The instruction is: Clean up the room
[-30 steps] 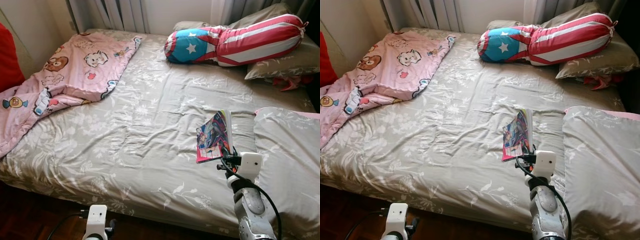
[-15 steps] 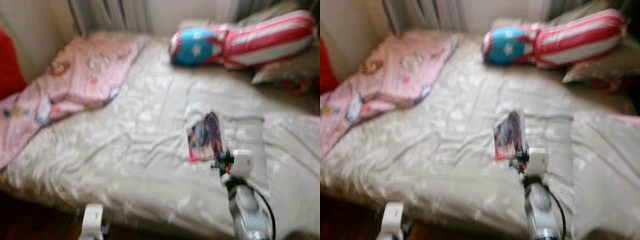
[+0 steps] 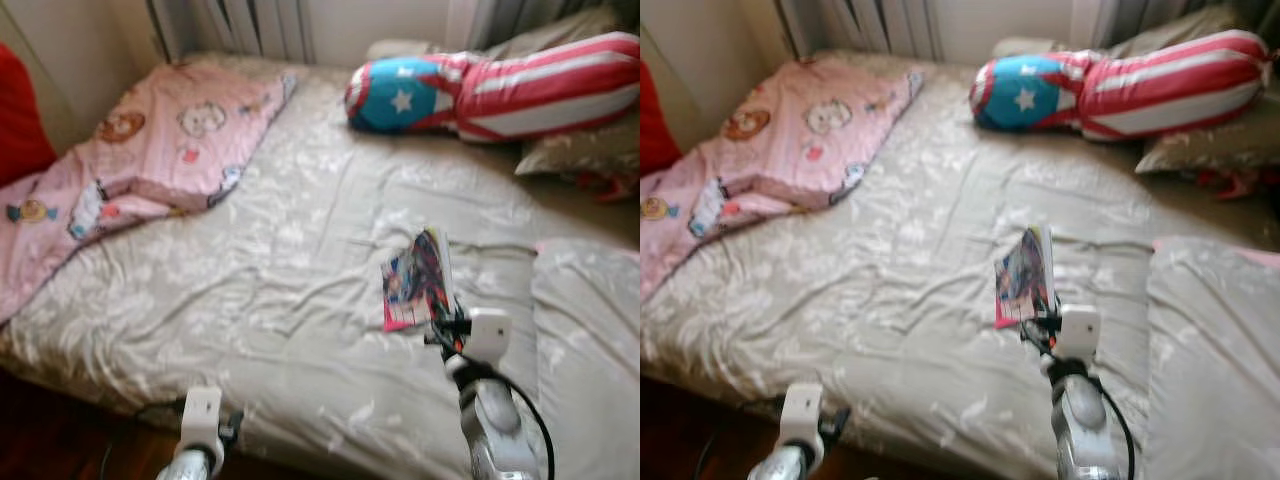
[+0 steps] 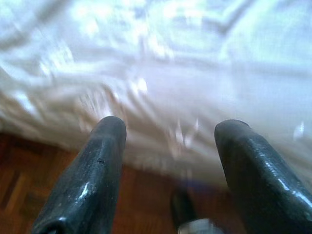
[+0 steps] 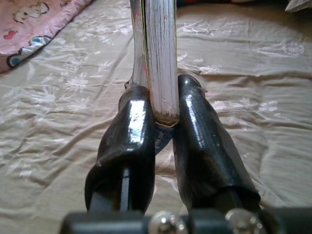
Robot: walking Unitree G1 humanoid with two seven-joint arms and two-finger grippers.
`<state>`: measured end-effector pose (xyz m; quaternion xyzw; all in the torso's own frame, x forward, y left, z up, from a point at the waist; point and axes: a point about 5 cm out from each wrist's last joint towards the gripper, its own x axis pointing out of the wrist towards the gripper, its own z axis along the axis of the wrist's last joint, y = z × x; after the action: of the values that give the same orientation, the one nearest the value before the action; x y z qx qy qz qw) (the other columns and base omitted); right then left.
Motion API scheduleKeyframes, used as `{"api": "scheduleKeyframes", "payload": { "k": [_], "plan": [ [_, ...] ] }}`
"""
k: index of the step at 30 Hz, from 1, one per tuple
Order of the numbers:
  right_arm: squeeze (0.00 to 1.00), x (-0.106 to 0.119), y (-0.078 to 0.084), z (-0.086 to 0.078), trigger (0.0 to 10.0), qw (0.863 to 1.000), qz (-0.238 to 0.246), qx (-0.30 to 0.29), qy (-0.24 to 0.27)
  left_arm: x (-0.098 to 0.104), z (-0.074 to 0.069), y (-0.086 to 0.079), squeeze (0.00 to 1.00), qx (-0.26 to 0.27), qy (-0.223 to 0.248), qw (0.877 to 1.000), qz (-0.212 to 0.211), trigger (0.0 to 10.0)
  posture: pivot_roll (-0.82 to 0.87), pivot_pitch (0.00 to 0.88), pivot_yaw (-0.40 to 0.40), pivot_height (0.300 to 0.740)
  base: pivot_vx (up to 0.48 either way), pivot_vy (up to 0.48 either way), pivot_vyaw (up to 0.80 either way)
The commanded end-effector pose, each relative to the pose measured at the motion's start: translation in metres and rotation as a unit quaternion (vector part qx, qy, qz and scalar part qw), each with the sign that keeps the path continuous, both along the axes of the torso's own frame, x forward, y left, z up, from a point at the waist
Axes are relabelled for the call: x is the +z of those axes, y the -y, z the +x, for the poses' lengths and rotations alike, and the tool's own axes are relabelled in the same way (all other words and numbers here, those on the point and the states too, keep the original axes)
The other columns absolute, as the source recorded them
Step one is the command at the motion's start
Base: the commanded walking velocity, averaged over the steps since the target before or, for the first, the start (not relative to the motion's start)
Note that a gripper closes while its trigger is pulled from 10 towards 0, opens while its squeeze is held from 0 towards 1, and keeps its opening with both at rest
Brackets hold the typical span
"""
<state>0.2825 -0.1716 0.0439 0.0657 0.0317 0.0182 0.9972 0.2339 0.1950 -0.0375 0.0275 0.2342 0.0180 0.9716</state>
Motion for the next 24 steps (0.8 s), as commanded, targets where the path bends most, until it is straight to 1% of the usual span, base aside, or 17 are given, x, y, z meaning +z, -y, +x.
{"api": "scheduleKeyframes", "payload": {
  "k": [1,4,5,9,10,12,16,17,24],
  "plan": [
    [0.00,0.008,0.001,0.001,10.0,1.000,0.006,-0.001,0.023,0.007,0.004,-0.004,0.00,0.012,0.033,0.999,-0.007,10.0,-0.07,0.179,0.019,0.740,0.000,0.000,0.00],
    [0.00,0.008,0.000,0.000,10.0,1.000,0.012,0.002,0.022,0.015,0.008,-0.007,0.00,0.018,0.066,0.998,-0.007,10.0,-0.07,0.178,0.021,0.740,0.000,0.000,0.00],
    [0.00,0.008,-0.001,0.000,10.0,1.000,0.013,0.009,0.023,0.020,0.009,-0.009,0.00,0.019,0.086,0.996,-0.007,10.0,-0.07,0.177,0.020,0.740,0.000,0.000,0.00],
    [0.00,0.009,-0.002,0.000,10.0,1.000,0.013,0.013,0.025,0.023,0.009,-0.010,0.00,0.020,0.098,0.995,-0.005,10.0,-0.07,0.177,0.020,0.740,0.000,0.000,0.00],
    [0.00,0.010,-0.001,0.000,10.0,0.999,0.019,0.016,0.027,0.027,0.009,-0.013,0.00,0.026,0.116,0.993,-0.005,10.0,-0.07,0.172,0.011,0.740,0.000,0.000,0.00],
    [0.00,0.011,-0.001,-0.001,10.0,0.999,0.027,0.019,0.026,0.031,0.009,-0.015,0.00,0.030,0.132,0.991,-0.004,10.0,-0.07,0.169,0.009,0.740,0.000,0.000,0.00],
    [0.00,0.010,-0.001,-0.001,10.0,0.999,0.035,0.023,0.024,0.034,0.010,-0.014,0.00,0.032,0.142,0.989,-0.006,10.0,-0.06,0.161,0.004,0.740,0.000,0.000,0.00],
    [0.00,0.010,-0.002,0.000,10.0,0.999,0.036,0.028,0.023,0.037,0.011,-0.013,0.00,0.033,0.149,0.988,-0.009,10.0,-0.05,0.157,0.003,0.740,0.000,0.000,0.00],
    [0.00,0.011,-0.003,0.002,10.0,0.999,0.033,0.028,0.023,0.043,0.019,-0.005,0.00,0.027,0.163,0.986,-0.018,10.0,-0.06,0.163,0.000,0.740,0.000,0.000,0.00]
  ]
}}
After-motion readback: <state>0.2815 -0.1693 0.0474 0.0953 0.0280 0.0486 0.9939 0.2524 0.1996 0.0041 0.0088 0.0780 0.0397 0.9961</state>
